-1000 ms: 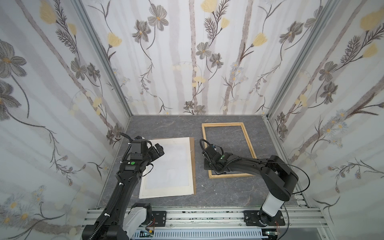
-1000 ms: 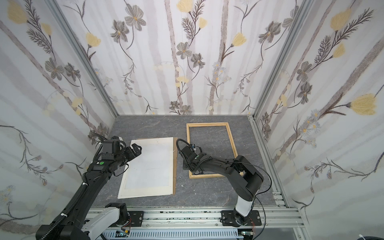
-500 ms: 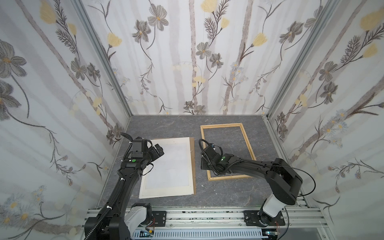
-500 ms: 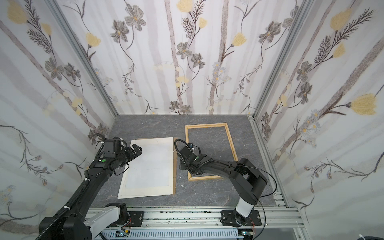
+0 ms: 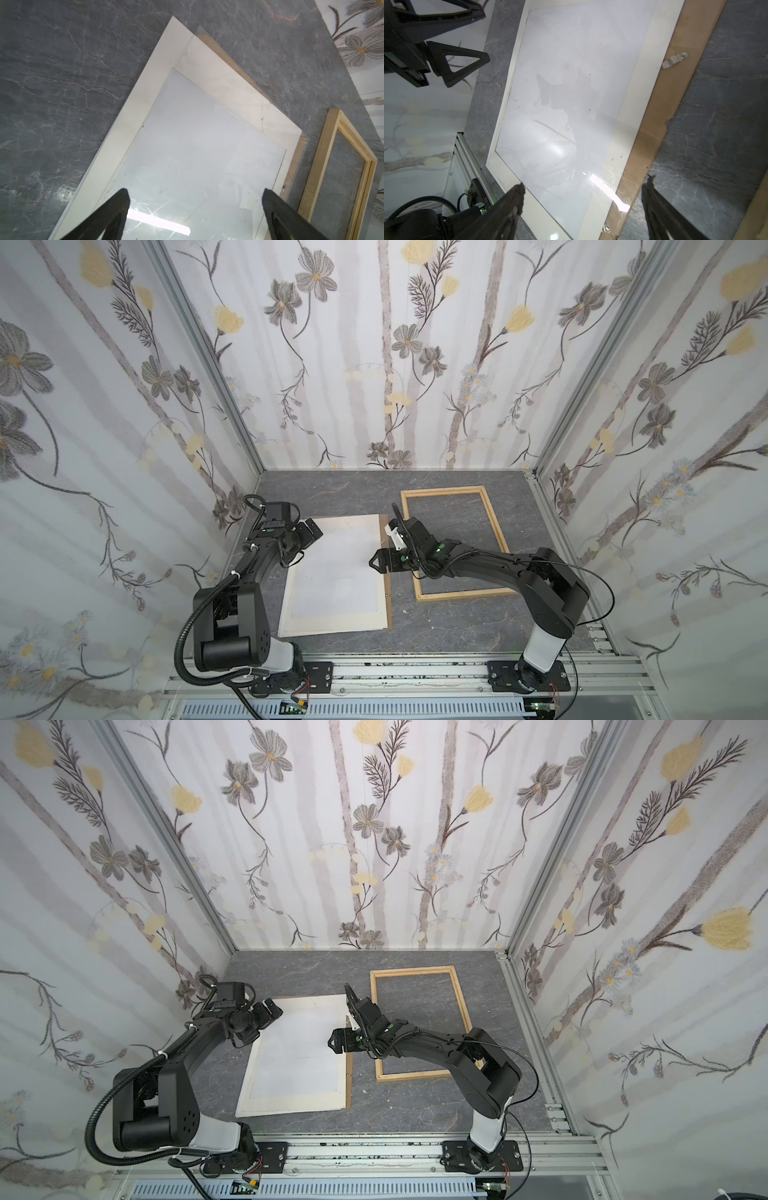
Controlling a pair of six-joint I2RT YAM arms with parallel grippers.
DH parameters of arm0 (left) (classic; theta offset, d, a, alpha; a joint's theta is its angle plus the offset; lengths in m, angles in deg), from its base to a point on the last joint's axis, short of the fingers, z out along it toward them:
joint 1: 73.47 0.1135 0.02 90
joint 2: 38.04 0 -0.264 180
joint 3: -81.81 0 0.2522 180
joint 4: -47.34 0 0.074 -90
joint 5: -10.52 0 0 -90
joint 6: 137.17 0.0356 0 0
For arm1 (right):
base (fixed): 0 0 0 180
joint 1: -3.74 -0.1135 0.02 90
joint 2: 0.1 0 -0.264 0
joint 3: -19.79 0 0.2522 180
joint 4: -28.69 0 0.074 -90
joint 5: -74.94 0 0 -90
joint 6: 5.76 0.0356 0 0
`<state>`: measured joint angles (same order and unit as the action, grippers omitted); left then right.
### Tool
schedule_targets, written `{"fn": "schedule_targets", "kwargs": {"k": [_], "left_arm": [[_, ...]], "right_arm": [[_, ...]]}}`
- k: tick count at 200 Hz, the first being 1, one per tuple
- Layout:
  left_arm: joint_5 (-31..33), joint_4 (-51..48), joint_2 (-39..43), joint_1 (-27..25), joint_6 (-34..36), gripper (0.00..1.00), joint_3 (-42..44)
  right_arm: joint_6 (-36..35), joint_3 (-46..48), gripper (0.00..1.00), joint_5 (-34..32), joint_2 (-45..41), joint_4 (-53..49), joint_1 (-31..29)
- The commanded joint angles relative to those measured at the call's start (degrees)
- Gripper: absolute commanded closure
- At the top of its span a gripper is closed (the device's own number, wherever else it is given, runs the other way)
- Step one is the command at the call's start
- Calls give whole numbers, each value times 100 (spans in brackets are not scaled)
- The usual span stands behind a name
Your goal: Put the photo into the frame
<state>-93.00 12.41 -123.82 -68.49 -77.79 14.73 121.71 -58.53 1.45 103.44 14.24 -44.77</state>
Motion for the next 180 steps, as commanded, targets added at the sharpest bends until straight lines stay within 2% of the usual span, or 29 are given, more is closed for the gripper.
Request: {"fn": "schedule_targets", "kwargs": {"k": [1, 65, 180], "left_arm": [[126, 192, -428, 21, -144, 0, -192], [310, 297, -1128, 25, -235, 1, -328], [229, 603, -1189, 23, -332, 1, 41]], "right_arm": [[104, 40, 14, 471, 130, 521, 104], [194, 136, 17, 800, 548, 866, 525], [388, -259, 21, 1038, 1203, 1115, 616]]}}
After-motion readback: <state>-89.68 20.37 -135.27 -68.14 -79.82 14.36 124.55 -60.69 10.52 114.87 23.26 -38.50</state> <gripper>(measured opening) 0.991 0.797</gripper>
